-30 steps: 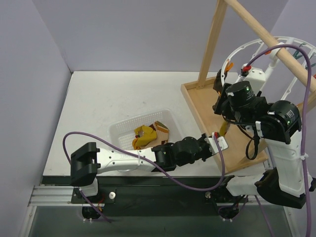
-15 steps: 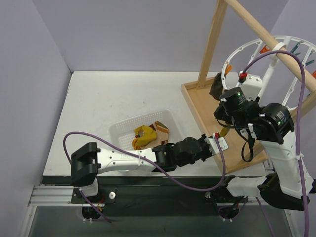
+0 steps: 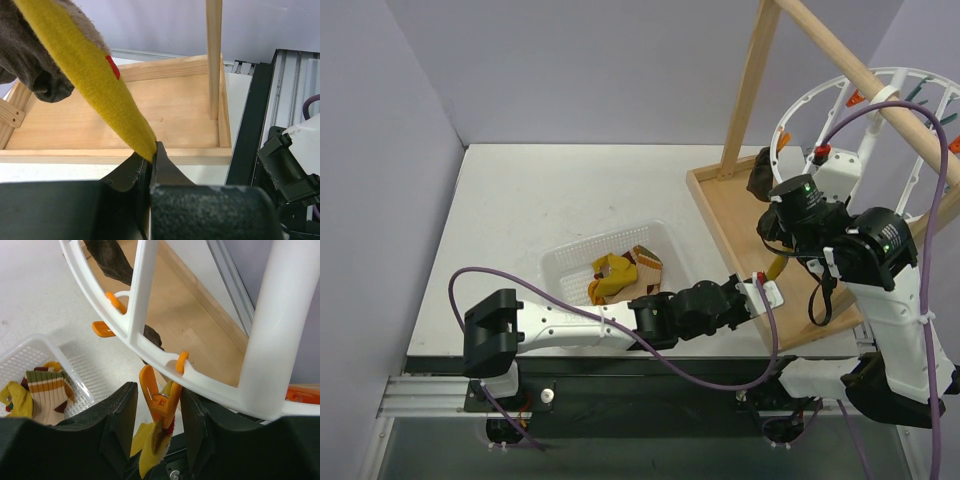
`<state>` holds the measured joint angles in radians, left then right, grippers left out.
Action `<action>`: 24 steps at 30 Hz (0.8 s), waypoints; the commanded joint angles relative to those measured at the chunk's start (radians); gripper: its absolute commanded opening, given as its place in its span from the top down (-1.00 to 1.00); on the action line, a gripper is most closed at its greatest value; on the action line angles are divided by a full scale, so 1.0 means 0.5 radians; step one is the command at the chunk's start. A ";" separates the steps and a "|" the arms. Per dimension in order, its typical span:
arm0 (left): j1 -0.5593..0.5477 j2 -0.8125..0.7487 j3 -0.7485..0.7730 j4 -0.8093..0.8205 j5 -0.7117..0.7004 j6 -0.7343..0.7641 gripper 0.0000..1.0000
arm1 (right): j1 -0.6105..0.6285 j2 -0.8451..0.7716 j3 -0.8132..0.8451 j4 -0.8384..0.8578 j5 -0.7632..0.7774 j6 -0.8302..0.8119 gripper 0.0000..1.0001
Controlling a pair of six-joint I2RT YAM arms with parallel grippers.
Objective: Remove the socks clipped to the hanger
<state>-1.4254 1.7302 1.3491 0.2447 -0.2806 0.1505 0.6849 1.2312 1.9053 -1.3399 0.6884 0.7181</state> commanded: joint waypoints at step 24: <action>-0.018 -0.233 -0.161 0.035 0.076 -0.132 1.00 | -0.081 -0.186 -0.227 0.219 0.114 0.036 1.00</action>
<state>-1.4277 1.6512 1.2793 0.2443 -0.2722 0.1127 0.6533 1.1442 1.8183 -1.2823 0.7017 0.7246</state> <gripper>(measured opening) 0.050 0.298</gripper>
